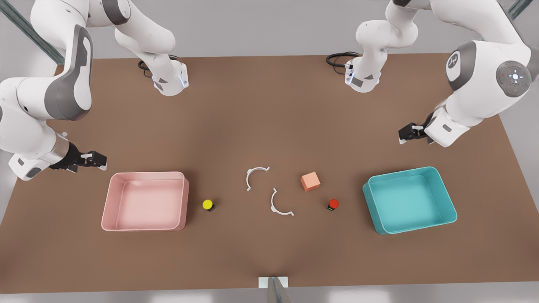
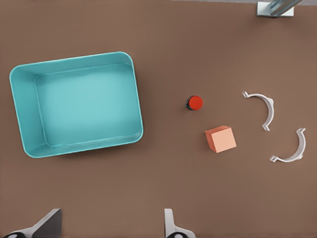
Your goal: Place the red button in the blue storage box with the left arm, and place the yellow button in the pink storage box with the right arm
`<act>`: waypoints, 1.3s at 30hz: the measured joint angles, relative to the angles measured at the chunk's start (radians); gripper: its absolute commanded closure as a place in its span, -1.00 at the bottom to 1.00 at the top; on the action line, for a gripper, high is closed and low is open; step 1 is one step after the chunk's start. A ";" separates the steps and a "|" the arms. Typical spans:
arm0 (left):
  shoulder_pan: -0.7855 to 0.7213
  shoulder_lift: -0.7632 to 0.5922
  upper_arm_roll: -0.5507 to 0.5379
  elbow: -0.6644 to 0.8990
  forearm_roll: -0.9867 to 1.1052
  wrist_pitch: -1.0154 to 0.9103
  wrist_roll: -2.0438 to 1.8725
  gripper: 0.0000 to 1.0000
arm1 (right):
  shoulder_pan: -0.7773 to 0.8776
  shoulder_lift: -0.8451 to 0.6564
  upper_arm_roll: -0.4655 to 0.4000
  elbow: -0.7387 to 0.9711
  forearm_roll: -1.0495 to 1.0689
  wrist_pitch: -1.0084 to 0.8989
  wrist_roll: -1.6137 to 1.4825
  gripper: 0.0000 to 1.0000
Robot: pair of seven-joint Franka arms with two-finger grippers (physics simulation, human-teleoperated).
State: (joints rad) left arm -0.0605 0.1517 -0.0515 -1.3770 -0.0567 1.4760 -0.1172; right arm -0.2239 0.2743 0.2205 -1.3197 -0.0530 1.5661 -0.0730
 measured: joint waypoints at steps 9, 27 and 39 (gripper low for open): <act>-0.218 0.292 -0.004 0.011 0.001 0.187 0.043 -1.00 | 0.091 0.091 0.024 -0.003 0.014 0.073 0.007 -1.00; -0.238 0.656 -0.004 0.003 0.049 0.642 0.176 -1.00 | 0.412 0.490 0.026 -0.070 -0.011 0.598 0.202 -0.97; -0.237 0.706 -0.004 0.008 0.054 0.728 0.228 -0.22 | 0.394 0.502 0.016 -0.182 -0.013 0.748 0.268 -0.85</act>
State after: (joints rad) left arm -0.2976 0.8578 -0.0554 -1.3688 -0.0028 2.2037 0.1103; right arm 0.1698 0.7759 0.2361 -1.5016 -0.0656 2.3143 0.1949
